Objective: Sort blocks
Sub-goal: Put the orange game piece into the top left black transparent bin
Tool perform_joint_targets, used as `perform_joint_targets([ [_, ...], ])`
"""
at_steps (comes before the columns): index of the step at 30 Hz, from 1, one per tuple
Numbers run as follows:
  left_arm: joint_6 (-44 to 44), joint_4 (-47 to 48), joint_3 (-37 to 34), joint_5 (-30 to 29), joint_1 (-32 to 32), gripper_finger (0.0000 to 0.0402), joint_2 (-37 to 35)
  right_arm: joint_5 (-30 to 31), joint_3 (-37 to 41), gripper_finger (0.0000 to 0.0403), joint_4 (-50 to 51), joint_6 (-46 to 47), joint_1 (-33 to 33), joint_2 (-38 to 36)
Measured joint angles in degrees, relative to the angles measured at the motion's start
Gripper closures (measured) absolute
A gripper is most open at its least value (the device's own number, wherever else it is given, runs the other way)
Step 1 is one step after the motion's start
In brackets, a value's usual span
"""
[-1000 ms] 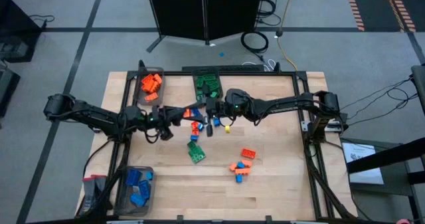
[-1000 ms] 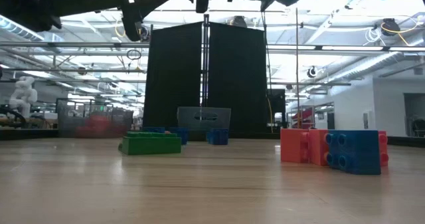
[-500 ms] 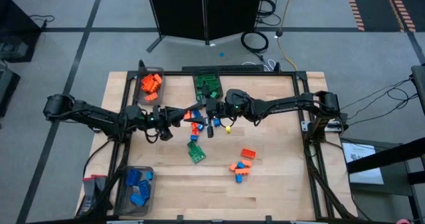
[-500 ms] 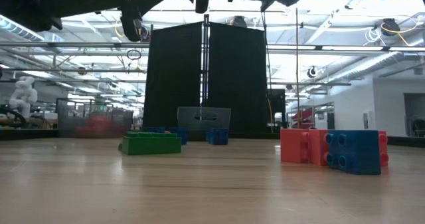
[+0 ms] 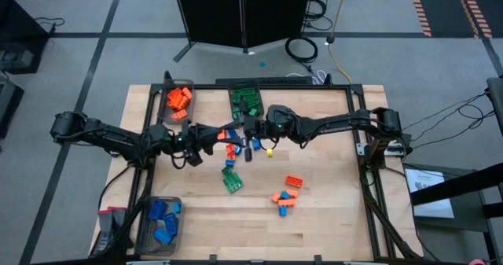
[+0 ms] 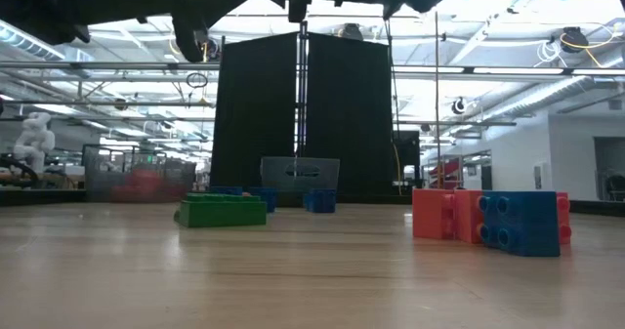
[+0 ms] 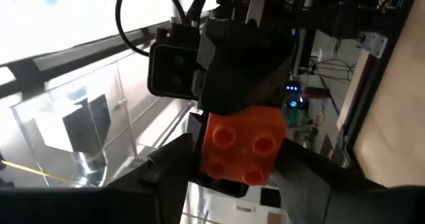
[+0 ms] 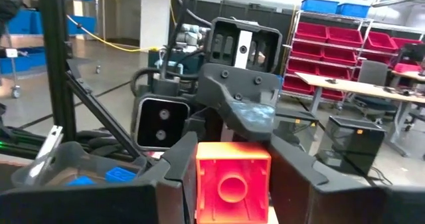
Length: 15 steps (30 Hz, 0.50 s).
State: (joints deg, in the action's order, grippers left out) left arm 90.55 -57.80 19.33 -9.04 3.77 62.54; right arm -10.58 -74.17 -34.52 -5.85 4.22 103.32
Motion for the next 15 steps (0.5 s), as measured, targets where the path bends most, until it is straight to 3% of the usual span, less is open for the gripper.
perform_joint_targets([
  [15, -0.37, 3.88, 0.0, 2.47, 0.01, 0.0202, 0.02, -0.55, 0.04, 0.0282, 0.87, 0.25, 0.27, 0.05],
])
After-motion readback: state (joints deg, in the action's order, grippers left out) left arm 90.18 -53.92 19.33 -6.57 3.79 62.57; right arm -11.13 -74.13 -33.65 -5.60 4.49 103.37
